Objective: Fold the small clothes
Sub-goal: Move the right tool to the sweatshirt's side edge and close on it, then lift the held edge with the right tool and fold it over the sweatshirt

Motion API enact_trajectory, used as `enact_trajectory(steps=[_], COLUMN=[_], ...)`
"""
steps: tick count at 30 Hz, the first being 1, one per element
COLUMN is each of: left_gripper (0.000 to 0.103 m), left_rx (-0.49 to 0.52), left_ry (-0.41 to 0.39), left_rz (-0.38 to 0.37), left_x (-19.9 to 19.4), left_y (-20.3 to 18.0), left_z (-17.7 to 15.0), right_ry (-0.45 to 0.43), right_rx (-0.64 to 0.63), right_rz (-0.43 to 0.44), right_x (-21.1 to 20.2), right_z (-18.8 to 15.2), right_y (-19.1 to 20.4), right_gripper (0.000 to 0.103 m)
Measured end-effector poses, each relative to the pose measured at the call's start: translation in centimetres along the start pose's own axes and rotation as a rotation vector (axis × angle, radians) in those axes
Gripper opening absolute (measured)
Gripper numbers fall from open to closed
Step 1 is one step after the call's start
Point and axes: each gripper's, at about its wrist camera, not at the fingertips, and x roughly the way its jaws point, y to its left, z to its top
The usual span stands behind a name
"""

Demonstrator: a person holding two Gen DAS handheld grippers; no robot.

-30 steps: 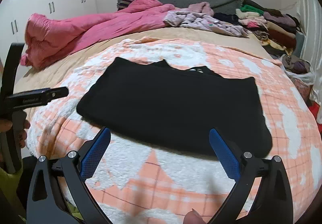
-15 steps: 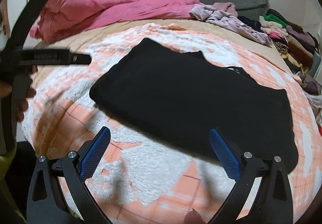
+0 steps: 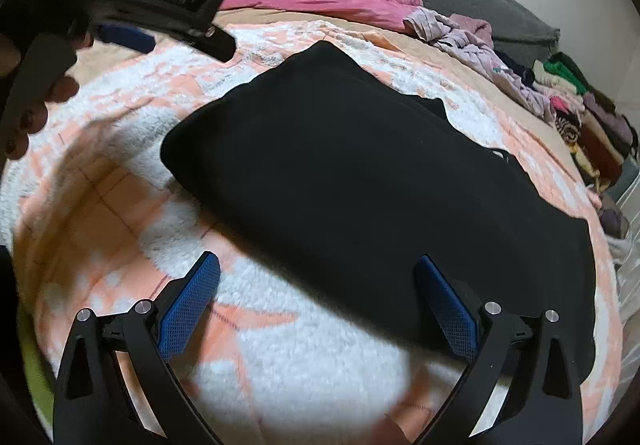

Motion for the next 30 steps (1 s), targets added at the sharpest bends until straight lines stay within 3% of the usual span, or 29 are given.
enact_trajectory(steps=[9,14,17,21,22,25,26,28,30], left_gripper=[0.093,0.093,0.093,0.093,0.093,0.093,0.093,0.093,0.093], left_rx=[-0.012,-0.069,-0.097,-0.109,-0.11,-0.126,-0.162,-0.209,-0.207], left_ry=[0.024,0.035,0.076,0.112,0.121,0.168,0.203,0.236,0.241], left_rz=[-0.013,-0.065,-0.126,-0.177,-0.185,-0.249,-0.321,-0.392,-0.413], left_x=[1.6,2.3,3.2,4.4,4.7,5.6,6.2,6.7,6.9], left_y=[-0.1,0.2,0.0,-0.8,-1.1,-1.8,-1.9,-2.1,-2.7], left_z=[1.1,2.2,2.8,3.2,3.2,3.2,3.1,3.0,3.1], right_ry=[-0.004,-0.048,-0.087,-0.142,-0.155,-0.197,-0.205,-0.221,-0.24], right_rx=[-0.004,-0.036,-0.049,-0.05,-0.041,0.0,0.014,0.047,0.07], right_rz=[-0.045,-0.085,-0.081,-0.027,-0.011,0.025,0.036,0.062,0.076], right_x=[2.4,2.9,2.5,1.4,1.1,0.0,-0.2,-0.9,-1.6], right_z=[1.8,2.4,2.4,2.3,2.3,2.3,2.3,2.2,2.0], right_y=[0.3,0.8,0.7,0.1,-0.3,-1.6,-1.9,-2.7,-3.4], right_gripper=[0.098,0.094,0.074,0.03,0.025,0.016,0.015,0.014,0.013])
